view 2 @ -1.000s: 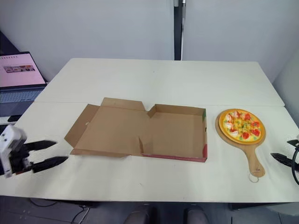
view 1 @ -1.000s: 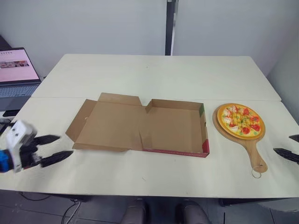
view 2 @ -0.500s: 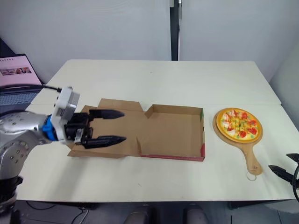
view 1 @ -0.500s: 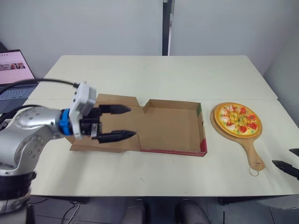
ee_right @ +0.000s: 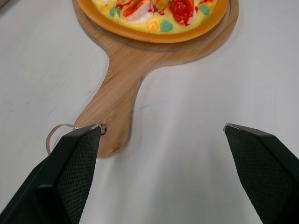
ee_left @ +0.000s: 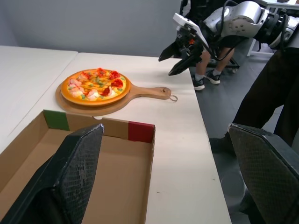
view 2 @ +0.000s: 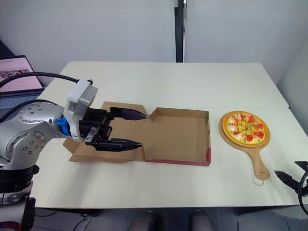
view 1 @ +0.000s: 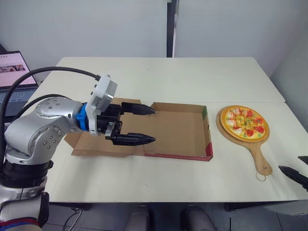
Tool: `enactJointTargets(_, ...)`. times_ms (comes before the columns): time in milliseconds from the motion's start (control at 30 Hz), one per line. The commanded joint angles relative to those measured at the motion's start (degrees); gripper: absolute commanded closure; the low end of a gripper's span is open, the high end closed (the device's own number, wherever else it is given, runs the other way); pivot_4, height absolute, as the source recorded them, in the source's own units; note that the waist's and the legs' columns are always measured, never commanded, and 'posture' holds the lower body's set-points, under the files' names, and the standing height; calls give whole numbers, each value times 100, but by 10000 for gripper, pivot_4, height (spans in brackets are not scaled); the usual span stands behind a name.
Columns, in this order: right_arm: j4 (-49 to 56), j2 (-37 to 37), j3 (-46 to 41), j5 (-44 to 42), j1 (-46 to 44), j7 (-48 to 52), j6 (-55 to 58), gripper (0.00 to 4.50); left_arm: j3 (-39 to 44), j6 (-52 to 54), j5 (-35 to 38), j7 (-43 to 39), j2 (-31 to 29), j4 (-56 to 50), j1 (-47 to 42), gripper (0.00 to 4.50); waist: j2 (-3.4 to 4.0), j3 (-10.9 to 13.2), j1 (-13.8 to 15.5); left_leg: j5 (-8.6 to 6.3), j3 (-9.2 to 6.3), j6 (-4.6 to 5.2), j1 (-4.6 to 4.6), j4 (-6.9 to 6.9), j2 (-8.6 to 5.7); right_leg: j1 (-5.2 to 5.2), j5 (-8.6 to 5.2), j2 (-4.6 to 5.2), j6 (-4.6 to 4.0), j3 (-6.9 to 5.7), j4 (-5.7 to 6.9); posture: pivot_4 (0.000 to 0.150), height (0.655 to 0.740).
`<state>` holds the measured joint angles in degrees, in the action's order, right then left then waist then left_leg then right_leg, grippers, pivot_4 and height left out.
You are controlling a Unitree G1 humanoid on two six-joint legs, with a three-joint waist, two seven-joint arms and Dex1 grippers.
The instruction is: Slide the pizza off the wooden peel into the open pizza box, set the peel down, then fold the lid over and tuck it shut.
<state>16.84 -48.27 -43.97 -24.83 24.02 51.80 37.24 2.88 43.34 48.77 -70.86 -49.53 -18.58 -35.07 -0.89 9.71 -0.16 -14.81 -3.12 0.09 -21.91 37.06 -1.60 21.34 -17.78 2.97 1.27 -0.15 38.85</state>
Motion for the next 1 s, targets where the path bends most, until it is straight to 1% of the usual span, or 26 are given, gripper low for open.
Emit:
enactJointTargets(33,374,48,-184,-147,-26,-230,236,0,-40,-128,-60,-150,15,-6,-130,539,-1,0,2,0,-1,0,-1,0,0,0,0,0,0,0,0,1500,7400)
enactJointTargets(100,517,24,-86,-144,20,-302,350,0,-77,-130,-82,-199,17,-2,-146,539,-1,1,4,0,-1,0,-1,-1,0,0,-1,0,1,0,0,1500,7400)
enactJointTargets(167,593,-20,91,21,-91,-617,527,0,-115,-140,-115,-253,15,5,-168,539,-5,3,4,0,-2,0,-1,-1,0,0,-1,0,2,0,0,1500,7400)
enactJointTargets(333,905,-105,399,198,-497,-1465,1460,0,-136,-157,-141,-327,45,-1,-198,539,-11,6,4,0,1,0,-1,0,-1,2,-1,0,3,6,1,1500,7400)
enactJointTargets(500,1142,-298,725,70,-962,-1713,2276,0,-198,-181,-169,-346,105,2,-280,539,-13,8,6,0,0,0,-4,0,-2,3,-1,0,4,6,0,1500,7400)
enactJointTargets(633,1179,-146,1026,-49,-1430,-1983,2878,0,-246,-193,-186,-369,129,-10,-322,539,-14,8,1,0,-1,0,-3,-1,-3,4,-1,0,5,6,0,1500,7400)
enactJointTargets(767,1216,71,1443,-56,-1723,-2200,3050,0,-265,-180,-212,-368,165,-13,-354,539,-16,9,1,0,-7,0,-6,-1,-3,4,-1,-1,6,2,0,1500,7400)
enactJointTargets(1000,613,249,2031,235,-2246,-2540,2745,0,-332,-188,-276,-355,234,-11,-390,539,-15,9,-1,0,-3,0,-6,1,-5,5,-1,-1,7,6,0,1500,7400)
